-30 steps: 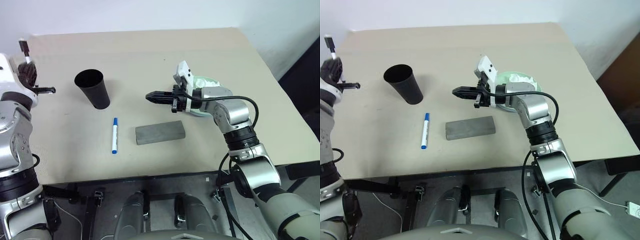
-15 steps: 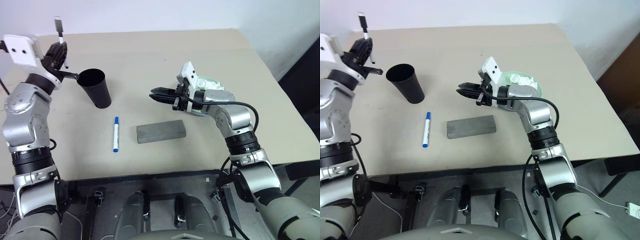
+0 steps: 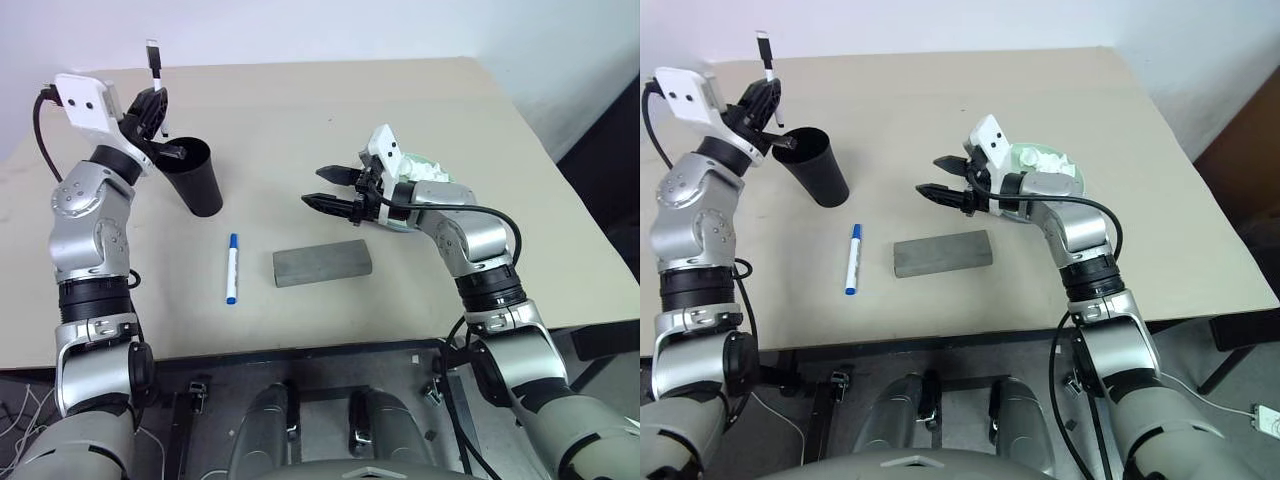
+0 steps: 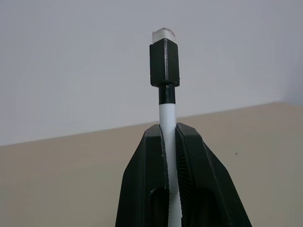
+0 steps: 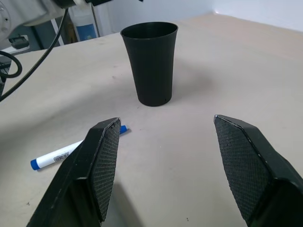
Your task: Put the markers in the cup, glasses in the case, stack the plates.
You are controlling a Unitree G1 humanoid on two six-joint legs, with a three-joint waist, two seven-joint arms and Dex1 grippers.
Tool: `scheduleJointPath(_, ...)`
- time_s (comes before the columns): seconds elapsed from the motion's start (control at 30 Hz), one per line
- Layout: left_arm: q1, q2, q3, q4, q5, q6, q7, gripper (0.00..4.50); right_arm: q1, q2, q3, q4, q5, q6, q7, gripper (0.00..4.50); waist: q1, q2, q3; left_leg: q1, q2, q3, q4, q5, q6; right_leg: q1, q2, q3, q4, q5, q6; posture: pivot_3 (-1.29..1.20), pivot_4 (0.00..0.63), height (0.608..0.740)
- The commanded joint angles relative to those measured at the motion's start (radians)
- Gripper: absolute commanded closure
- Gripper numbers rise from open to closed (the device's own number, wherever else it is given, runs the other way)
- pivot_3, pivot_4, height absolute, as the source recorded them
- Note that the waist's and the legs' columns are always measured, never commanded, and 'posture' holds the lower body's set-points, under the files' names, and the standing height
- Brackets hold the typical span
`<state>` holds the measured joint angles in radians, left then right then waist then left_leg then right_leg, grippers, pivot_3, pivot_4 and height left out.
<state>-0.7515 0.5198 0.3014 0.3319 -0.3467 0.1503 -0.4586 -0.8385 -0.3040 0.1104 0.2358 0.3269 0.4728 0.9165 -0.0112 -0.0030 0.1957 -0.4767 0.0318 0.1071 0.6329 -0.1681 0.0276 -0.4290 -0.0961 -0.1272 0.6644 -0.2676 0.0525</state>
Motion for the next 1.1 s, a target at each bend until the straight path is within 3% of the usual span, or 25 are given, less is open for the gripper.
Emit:
scheduleJointPath(0.03,-0.004,-0.004,-0.016,-0.006,0.014,-0.044,-0.021,4.5,0.003,-0.014,-0.017,-0.056,0.001,-0.016,-0.01,1.19,0.0,0.0,0.0,0.0,0.0,0.0,0.0,0.0,0.0,0.0,0.0,0.0,0.0,0.0,0.0,0.0,0.15,0.715)
scheduleJointPath(1.1,0.03,0.015,-0.028,0.021,0.06,-0.023,0.0,4.5,0.02,-0.028,-0.005,-0.056,-0.033,-0.044,-0.034,1.19,-0.001,0.0,0.0,0.0,0.0,0.0,0.001,0.001,0.001,0.0,0.0,0.0,0.001,0.001,0.001,0.0,0.15,0.715)
